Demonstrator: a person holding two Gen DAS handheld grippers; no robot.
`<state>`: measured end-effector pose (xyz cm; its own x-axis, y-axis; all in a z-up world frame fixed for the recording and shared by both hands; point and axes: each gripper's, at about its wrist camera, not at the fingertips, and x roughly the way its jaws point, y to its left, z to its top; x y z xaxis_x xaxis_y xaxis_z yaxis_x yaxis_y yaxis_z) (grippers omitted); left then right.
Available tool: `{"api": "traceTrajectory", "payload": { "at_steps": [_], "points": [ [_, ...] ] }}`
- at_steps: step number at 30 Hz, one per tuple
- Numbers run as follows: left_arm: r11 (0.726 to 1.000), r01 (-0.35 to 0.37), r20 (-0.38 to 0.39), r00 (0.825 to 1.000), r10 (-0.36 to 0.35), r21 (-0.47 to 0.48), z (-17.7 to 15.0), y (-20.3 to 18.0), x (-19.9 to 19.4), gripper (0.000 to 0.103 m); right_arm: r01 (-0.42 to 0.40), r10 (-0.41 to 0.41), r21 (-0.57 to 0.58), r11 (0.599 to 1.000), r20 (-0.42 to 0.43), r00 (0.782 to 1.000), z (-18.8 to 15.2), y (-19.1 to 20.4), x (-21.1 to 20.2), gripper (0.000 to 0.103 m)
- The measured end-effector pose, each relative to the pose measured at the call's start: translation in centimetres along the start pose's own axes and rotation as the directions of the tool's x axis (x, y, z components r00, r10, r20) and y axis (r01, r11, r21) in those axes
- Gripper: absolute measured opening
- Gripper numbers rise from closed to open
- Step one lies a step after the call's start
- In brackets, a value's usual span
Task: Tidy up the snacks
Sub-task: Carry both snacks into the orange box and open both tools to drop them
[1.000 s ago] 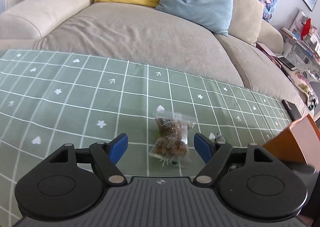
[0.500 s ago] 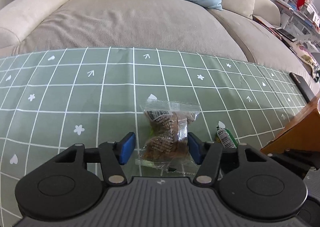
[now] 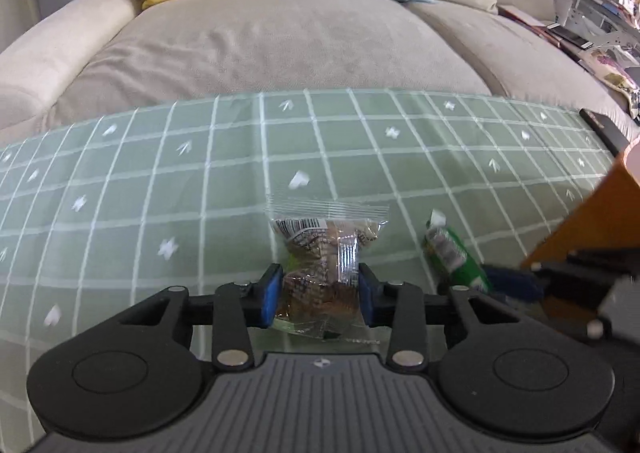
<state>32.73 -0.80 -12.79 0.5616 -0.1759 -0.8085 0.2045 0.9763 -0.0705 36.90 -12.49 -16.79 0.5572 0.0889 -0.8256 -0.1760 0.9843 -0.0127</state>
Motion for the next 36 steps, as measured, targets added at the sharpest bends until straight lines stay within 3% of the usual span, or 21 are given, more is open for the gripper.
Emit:
{"api": "traceTrajectory", "payload": {
  "at_steps": [7, 17, 26, 36],
  "points": [
    [0.996, 0.004, -0.022, 1.0, -0.006, -0.09, -3.9, 1.9, -3.8, 0.041, -0.02, 0.019, -0.011, 1.0, -0.013, 1.0, -2.3, 1.5, -2.2, 0.019],
    [0.98, 0.016, -0.009, 1.0, -0.018, -0.196, -9.5, 3.1, -10.5, 0.041, -0.046, 0.048, -0.038, 0.998, 0.043, 0.998, -7.9, 3.6, -9.6, 0.019],
    [0.985, 0.014, -0.021, 1.0, -0.018, -0.17, -13.2, 0.9, -15.2, 0.041, -0.037, 0.051, -0.163, 0.986, 0.082, 0.995, -12.8, 5.3, -15.6, 0.019],
    [0.994, -0.033, 0.088, 0.995, 0.042, -0.101, -13.4, -3.0, -19.6, 0.041, 0.001, 0.04, -0.19, 0.982, 0.216, 0.976, -14.2, 4.0, -21.1, 0.019]
  ]
}}
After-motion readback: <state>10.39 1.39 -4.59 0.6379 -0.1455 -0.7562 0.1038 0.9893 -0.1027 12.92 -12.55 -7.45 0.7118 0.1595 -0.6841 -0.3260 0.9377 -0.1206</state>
